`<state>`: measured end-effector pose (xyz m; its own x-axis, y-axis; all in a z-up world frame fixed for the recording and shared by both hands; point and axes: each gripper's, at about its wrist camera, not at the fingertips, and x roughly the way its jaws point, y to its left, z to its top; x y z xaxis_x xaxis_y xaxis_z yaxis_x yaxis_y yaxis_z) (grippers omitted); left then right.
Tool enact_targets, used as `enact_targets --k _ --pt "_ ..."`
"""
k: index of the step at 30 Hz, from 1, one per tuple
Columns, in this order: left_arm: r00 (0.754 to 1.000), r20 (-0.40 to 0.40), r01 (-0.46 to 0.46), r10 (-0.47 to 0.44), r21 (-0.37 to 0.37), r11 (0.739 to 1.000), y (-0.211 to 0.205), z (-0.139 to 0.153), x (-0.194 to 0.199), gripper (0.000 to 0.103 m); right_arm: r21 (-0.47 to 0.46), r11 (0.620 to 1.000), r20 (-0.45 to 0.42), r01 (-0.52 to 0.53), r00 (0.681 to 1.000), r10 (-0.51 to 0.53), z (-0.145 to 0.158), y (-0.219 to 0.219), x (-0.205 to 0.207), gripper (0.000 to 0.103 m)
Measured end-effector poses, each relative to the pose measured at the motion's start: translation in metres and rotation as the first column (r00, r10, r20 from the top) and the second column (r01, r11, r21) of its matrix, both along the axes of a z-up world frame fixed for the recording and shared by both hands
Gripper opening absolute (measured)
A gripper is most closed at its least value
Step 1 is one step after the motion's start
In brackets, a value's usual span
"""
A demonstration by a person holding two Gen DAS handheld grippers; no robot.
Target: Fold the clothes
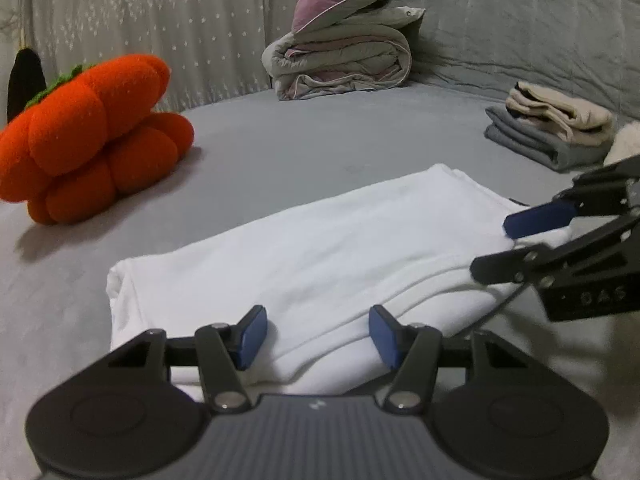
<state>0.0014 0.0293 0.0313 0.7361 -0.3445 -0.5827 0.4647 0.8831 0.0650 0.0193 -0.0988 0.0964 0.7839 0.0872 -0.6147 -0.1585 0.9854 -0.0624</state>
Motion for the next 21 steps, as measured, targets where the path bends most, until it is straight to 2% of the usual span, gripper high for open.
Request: enact_targets --k 6,9,13,18,21 --pt "1.0 -0.001 -0.011 0.011 0.003 1.0 -0.002 0.004 -0.002 0.058 0.051 0.995 -0.003 0.08 0.997 -0.08 0.003 -0.015 -0.014 0.056" --pt "1.0 0.008 -0.004 0.004 -0.053 0.999 -0.004 0.011 -0.003 0.058 0.124 0.98 -0.003 0.152 0.988 -0.153 0.009 -0.029 -0.024 0.06" --pt "0.999 0.027 -0.027 0.029 -0.075 0.997 -0.014 0.014 -0.001 0.058 0.256 0.935 -0.063 0.244 0.97 -0.236 0.006 -0.048 -0.032 0.061" --pt "0.998 -0.017 -0.053 0.052 -0.074 0.996 -0.028 0.004 0.004 0.058 0.304 0.901 -0.116 0.309 0.951 -0.287 -0.006 -0.055 -0.032 0.063" --pt "0.997 -0.027 -0.067 0.065 -0.058 0.996 -0.032 -0.003 0.004 0.059 0.428 0.838 -0.144 0.339 0.941 -0.307 -0.01 -0.069 -0.034 0.072"
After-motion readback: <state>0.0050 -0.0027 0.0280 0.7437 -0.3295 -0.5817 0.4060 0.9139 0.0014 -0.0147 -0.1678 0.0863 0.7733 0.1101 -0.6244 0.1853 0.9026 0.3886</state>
